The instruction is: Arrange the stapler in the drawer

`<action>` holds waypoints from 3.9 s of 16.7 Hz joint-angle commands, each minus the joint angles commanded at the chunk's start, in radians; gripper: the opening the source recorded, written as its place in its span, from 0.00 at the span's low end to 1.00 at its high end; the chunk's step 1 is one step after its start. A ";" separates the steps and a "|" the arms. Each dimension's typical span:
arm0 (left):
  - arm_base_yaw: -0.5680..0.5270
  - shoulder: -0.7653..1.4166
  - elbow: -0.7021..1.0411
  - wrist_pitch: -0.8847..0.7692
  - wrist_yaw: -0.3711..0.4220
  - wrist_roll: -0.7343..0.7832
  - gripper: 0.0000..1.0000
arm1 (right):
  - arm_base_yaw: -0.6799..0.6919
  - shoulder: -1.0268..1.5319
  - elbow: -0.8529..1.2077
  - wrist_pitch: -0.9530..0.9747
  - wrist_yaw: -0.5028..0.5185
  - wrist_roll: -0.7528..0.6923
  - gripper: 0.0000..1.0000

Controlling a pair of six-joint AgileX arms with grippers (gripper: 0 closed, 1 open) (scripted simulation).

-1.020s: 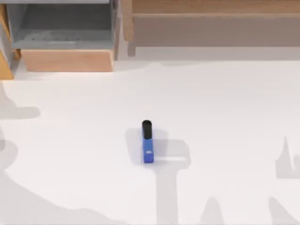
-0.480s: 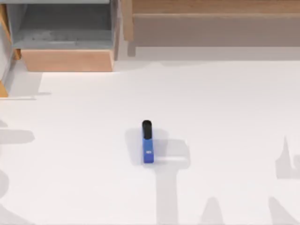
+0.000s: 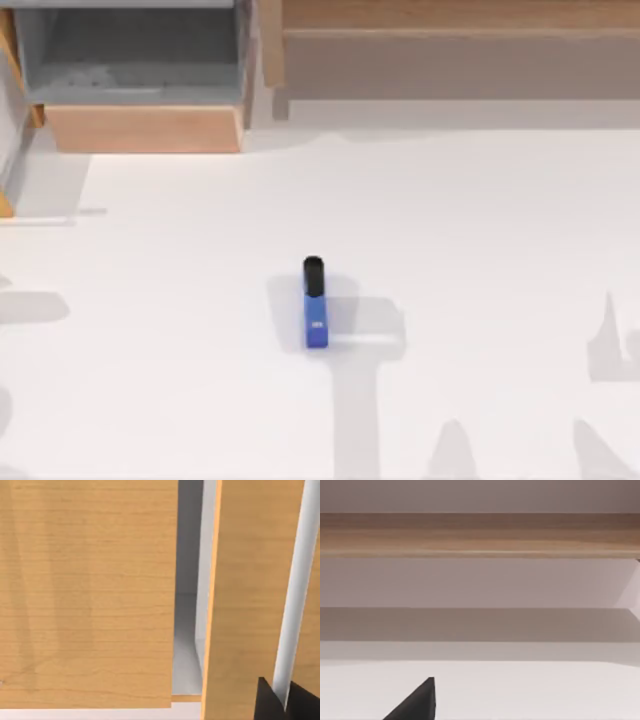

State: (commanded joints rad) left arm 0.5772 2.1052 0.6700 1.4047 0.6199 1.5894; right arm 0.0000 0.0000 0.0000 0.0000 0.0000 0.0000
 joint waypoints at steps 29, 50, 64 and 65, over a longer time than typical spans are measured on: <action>0.104 -0.069 -0.184 0.101 0.103 0.006 1.00 | 0.000 0.000 0.000 0.000 0.000 0.000 1.00; -0.129 -0.241 -0.249 -0.125 0.205 -0.245 1.00 | 0.000 0.000 0.000 0.000 0.000 0.000 1.00; -1.105 -0.061 0.682 -1.799 -0.301 -1.585 1.00 | 0.000 0.000 0.000 0.000 0.000 0.000 1.00; -1.148 -0.037 0.752 -1.917 -0.345 -1.683 1.00 | 0.000 0.000 0.000 0.000 0.000 0.000 1.00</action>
State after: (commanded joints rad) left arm -0.5704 2.0678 1.4223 -0.5119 0.2751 -0.0934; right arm 0.0000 0.0000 0.0000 0.0000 0.0000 0.0000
